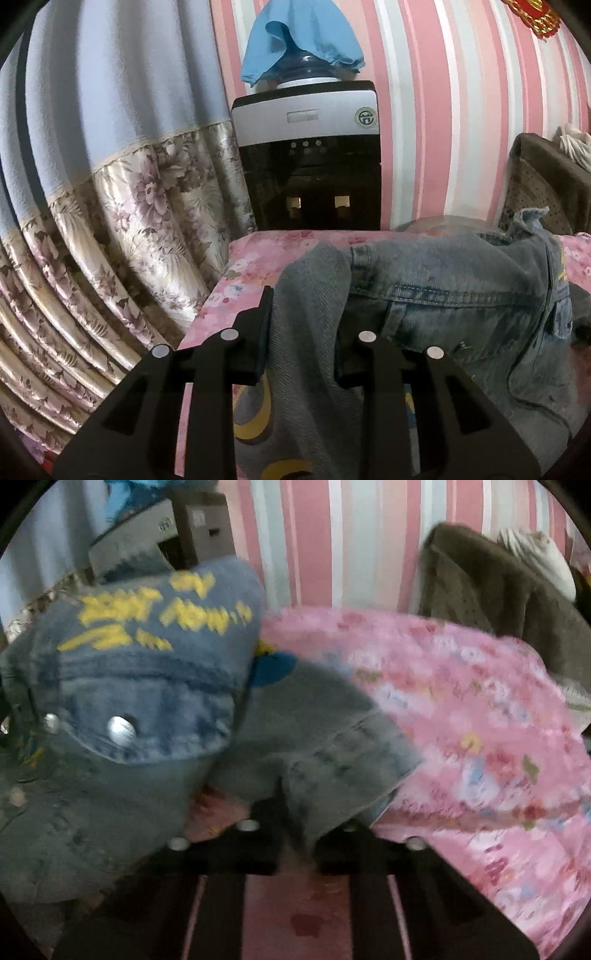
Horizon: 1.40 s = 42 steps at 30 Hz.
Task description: Fold large clothes
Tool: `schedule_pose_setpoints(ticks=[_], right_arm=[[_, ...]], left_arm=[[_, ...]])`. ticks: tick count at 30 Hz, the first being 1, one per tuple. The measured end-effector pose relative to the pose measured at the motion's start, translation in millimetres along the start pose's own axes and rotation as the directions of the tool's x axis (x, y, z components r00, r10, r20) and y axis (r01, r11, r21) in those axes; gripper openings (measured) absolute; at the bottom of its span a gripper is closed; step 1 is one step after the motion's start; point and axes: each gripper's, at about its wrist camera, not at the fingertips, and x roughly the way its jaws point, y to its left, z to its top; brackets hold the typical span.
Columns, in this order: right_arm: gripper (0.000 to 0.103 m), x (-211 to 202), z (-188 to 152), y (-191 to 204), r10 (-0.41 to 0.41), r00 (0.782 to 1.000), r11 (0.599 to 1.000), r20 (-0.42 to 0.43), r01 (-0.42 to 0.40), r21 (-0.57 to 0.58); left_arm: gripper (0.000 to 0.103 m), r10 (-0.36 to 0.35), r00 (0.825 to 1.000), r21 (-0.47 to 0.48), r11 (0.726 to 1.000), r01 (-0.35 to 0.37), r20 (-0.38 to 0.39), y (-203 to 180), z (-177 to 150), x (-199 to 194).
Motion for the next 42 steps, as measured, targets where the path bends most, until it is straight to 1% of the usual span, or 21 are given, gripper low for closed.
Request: schedule_pose_setpoints(ticks=[4, 6, 9, 12, 14, 16, 17, 18, 19, 20, 21, 22, 23, 24, 25, 26, 28, 31, 35, 39, 42], right_arm=[[0.003, -45, 7, -30, -0.024, 0.991, 0.998, 0.129, 0.016, 0.067], [0.003, -77, 9, -54, -0.112, 0.972, 0.990, 0.205, 0.091, 0.110], [0.003, -129, 4, -108, -0.226, 0.931, 0.959, 0.287, 0.162, 0.232], [0.003, -181, -6, -166, -0.351, 0.878, 0.907, 0.326, 0.232, 0.352], [0.003, -206, -15, -209, -0.390, 0.865, 0.875, 0.316, 0.241, 0.420], [0.004, -218, -25, -239, -0.438, 0.856, 0.845, 0.273, 0.289, 0.449], [0.004, -217, -29, -245, -0.453, 0.858, 0.836, 0.242, 0.315, 0.448], [0.011, -209, -31, -253, -0.449, 0.875, 0.836, 0.179, 0.340, 0.431], [0.029, -201, -37, -260, -0.432, 0.894, 0.841, 0.116, 0.353, 0.411], [0.042, -194, -46, -267, -0.425, 0.902, 0.840, 0.072, 0.364, 0.403], [0.065, -195, -55, -269, -0.430, 0.900, 0.835, 0.068, 0.368, 0.410], [0.074, -198, -62, -268, -0.435, 0.896, 0.831, 0.083, 0.365, 0.421], [0.075, -203, -69, -267, -0.438, 0.893, 0.827, 0.105, 0.354, 0.437], [0.075, -208, -73, -265, -0.418, 0.900, 0.830, 0.127, 0.321, 0.457], [0.075, -208, -76, -269, -0.398, 0.907, 0.835, 0.142, 0.293, 0.466], [0.075, -205, -75, -270, -0.352, 0.921, 0.849, 0.169, 0.238, 0.472], [0.076, -196, -65, -254, -0.301, 0.934, 0.876, 0.192, 0.191, 0.444], [0.078, -168, -41, -217, -0.225, 0.952, 0.919, 0.206, 0.137, 0.370], [0.084, -120, 0, -156, -0.070, 0.969, 0.965, 0.236, 0.007, 0.261], [0.085, -50, 38, -109, 0.014, 0.988, 0.982, 0.153, -0.043, 0.185], [0.085, -5, 60, -83, 0.014, 0.995, 0.989, 0.097, -0.028, 0.144]], left_arm=[[0.027, -0.008, 1.000, -0.003, 1.000, 0.008, 0.023, -7, 15, -6], [0.027, -0.016, 0.999, -0.007, 1.000, 0.017, 0.036, -11, 22, -11], [0.027, -0.041, 0.999, -0.004, 0.999, 0.041, 0.032, -19, 27, -15], [0.027, -0.050, 0.998, 0.006, 0.999, 0.049, 0.039, -32, 31, -20], [0.027, -0.064, 0.997, 0.004, 0.998, 0.064, 0.039, -40, 35, -20], [0.028, -0.072, 0.997, 0.008, 0.997, 0.072, 0.017, -49, 37, -10], [0.029, -0.062, 0.998, 0.015, 0.998, 0.062, 0.004, -53, 36, -3], [0.029, -0.054, 0.999, 0.025, 0.998, 0.054, -0.006, -56, 35, 2], [0.030, -0.048, 0.999, 0.032, 0.998, 0.048, -0.025, -57, 31, 8], [0.033, -0.045, 0.998, 0.028, 0.999, 0.046, -0.033, -55, 28, 10], [0.035, -0.045, 0.998, 0.018, 0.999, 0.045, -0.037, -51, 26, 11], [0.039, -0.052, 0.998, -0.004, 0.999, 0.051, -0.032, -45, 24, 9], [0.053, -0.057, 0.998, -0.020, 0.998, 0.056, -0.027, -39, 23, 5], [0.064, -0.052, 0.998, -0.032, 0.998, 0.052, -0.017, -34, 23, 1], [0.082, -0.048, 0.999, -0.050, 0.998, 0.049, 0.008, -24, 27, -7], [0.089, -0.052, 0.998, -0.055, 0.997, 0.053, 0.022, -21, 31, -12], [0.098, -0.060, 0.997, -0.038, 0.997, 0.062, 0.048, -14, 46, -21], [0.100, -0.055, 0.997, 0.017, 0.998, 0.055, 0.056, -17, 61, -19], [0.100, -0.082, 0.996, 0.063, 0.994, 0.084, -0.039, -24, 62, 18], [0.100, -0.041, 0.986, 0.170, 0.983, 0.069, -0.161, -42, 40, 64], [0.100, -0.057, 0.970, 0.192, 0.976, 0.104, -0.236, -46, 20, 93]])
